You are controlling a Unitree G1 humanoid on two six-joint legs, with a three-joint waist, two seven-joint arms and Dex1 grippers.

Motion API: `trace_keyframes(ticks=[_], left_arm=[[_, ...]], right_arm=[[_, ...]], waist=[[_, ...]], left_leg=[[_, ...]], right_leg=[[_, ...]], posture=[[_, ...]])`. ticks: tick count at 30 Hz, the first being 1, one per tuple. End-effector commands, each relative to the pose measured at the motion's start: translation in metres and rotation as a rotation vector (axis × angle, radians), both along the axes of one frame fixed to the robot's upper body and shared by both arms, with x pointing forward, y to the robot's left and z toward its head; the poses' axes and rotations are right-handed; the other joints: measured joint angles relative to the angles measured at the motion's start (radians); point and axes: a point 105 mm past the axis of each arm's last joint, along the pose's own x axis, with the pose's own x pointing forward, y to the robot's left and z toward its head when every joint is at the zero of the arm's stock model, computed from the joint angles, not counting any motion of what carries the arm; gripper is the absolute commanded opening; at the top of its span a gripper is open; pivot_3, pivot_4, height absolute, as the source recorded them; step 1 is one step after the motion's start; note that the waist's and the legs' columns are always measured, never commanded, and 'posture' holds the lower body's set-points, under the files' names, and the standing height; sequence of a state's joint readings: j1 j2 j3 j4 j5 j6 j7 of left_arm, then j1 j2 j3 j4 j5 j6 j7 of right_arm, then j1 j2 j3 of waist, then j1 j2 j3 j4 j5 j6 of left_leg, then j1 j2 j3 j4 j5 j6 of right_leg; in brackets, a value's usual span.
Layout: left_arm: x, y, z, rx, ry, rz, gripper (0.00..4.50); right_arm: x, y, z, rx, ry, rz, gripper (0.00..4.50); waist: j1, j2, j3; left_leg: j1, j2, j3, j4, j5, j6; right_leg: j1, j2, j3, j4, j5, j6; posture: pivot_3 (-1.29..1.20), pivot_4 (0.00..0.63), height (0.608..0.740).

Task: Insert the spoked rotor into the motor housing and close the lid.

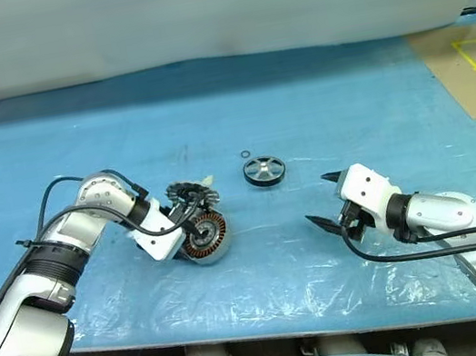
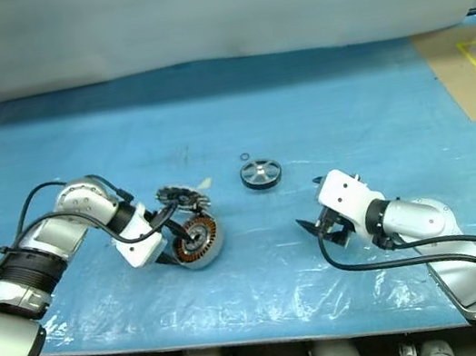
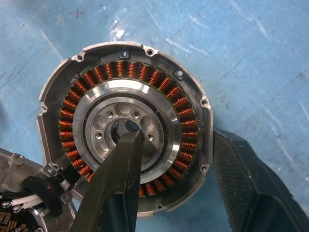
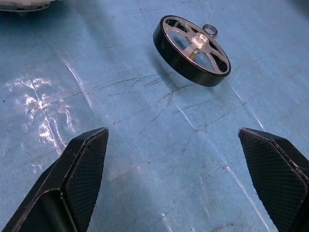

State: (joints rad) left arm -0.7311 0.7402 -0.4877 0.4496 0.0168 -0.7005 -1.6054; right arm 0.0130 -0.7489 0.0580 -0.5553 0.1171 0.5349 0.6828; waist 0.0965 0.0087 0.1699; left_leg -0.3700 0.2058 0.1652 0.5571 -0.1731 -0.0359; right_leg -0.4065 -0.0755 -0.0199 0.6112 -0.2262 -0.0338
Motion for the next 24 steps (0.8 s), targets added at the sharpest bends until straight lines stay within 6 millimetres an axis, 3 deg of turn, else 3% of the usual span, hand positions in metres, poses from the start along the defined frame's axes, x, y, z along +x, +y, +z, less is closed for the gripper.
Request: trace_keyframes(ticks=[1, 12, 21, 24], left_arm=[[0.0047, 0.0178, -0.0049, 0.104, -0.004, 0.058, 2.01], [0.0076, 0.0231, -0.0102, 0.157, 0.014, 0.216, 2.01], [0.0083, 0.0189, -0.0084, 0.176, -0.037, 0.153, 2.01], [0.0086, 0.0184, -0.0083, 0.177, -0.044, 0.139, 2.78]], right_arm=[[0.0021, 0.0044, 0.0062, -0.004, -0.039, 0.021, 4.50], [0.0026, 0.0050, 0.0043, -0.008, -0.044, 0.017, 4.50], [0.0023, 0.0050, 0.0045, -0.011, -0.047, 0.014, 4.50], [0.0030, 0.0048, 0.0046, -0.011, -0.049, 0.011, 4.50]], waist=[[0.000, 0.000, 0.000], [-0.001, 0.000, 0.000], [-0.002, 0.000, 0.000], [-0.003, 0.000, 0.000]], left_leg=[[0.000, 0.000, 0.000, 0.000, 0.000, 0.000], [0.003, 0.000, 0.001, 0.004, 0.000, 0.000], [0.004, 0.000, 0.001, 0.004, 0.000, 0.000], [0.004, 0.000, 0.001, 0.004, 0.000, 0.000]], right_leg=[[0.000, 0.000, 0.000, 0.000, 0.000, 0.000], [0.000, 0.000, 0.002, 0.006, 0.000, 0.001], [0.000, 0.000, 0.003, 0.007, -0.003, 0.004], [0.000, 0.000, 0.003, 0.007, -0.001, 0.001]], posture=[[0.00, 0.150, 0.740], [0.00, 0.150, 0.740], [0.00, 0.150, 0.740], [0.00, 0.150, 0.740]])
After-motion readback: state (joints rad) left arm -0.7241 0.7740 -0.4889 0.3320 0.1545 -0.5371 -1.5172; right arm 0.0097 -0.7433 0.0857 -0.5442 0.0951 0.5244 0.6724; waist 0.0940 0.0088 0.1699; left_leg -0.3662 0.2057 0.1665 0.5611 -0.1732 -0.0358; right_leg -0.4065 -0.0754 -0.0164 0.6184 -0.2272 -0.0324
